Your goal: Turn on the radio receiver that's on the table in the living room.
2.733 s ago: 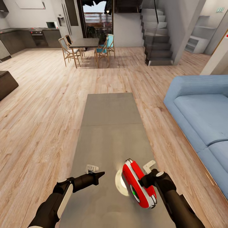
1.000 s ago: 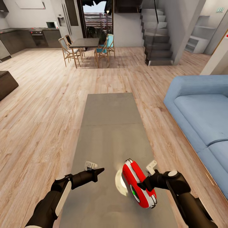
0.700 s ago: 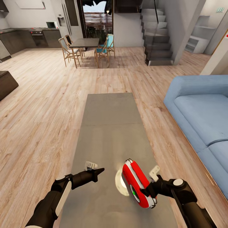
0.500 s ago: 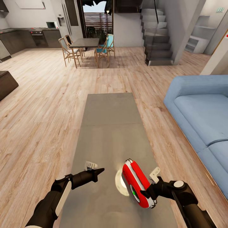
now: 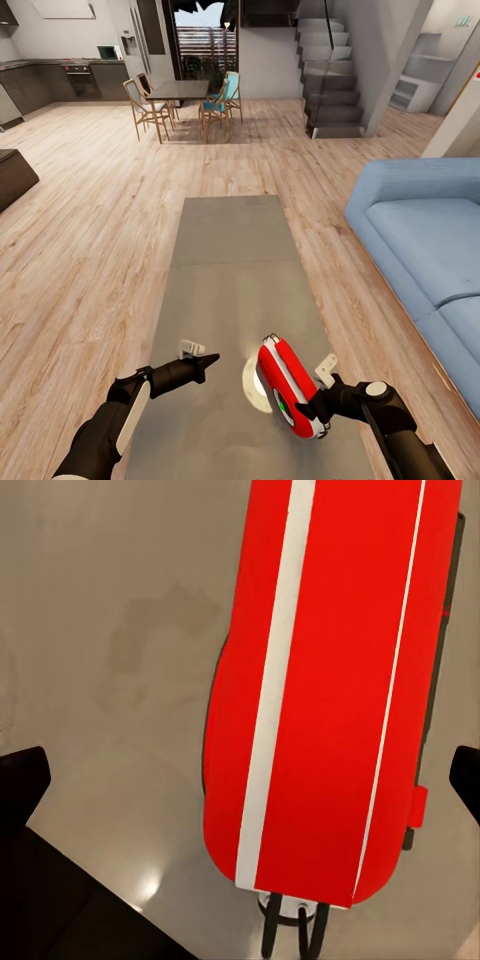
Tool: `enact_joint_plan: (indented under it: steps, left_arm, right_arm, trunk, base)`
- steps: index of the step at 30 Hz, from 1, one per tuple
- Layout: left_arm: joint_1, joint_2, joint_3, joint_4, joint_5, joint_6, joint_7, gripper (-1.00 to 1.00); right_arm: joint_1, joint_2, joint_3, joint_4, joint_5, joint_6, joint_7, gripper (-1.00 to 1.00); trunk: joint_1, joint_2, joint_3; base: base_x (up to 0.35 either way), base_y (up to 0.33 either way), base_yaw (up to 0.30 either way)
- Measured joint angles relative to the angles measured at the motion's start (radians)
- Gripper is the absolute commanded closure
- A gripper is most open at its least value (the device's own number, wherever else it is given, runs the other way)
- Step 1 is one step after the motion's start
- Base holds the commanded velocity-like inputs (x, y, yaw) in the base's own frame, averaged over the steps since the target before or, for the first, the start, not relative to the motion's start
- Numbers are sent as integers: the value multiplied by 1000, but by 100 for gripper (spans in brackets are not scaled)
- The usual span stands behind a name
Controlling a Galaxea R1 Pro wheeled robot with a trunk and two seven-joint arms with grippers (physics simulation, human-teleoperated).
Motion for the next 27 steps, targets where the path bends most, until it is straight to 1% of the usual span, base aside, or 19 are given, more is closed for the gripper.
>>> enact_joint_plan:
  steps: [5,18,22,27]
  left_arm:
    - [0,0,0,-1,-1,1,3,100]
    - [0,0,0,-1,0,0,4,100]
    - [0,0,0,2,0,-1,4,100]
    - [0,-1,0,3,0,-1,4,100]
  right_arm:
    - [0,0,0,1,0,0,0,-100]
    - [0,0,0,2,0,0,-2,-100]
    - [0,0,0,2,0,0,-2,-100]
    - [0,1,0,3,-1,-10,-3,-100]
  trunk:
    - [0,0,0]
    - [0,0,0]
    - [0,0,0]
    - [0,0,0]
  base:
    - [-150,-68,0]
    - [-254,-121,0]
    - [-120,-32,0]
    - [-32,-7,0]
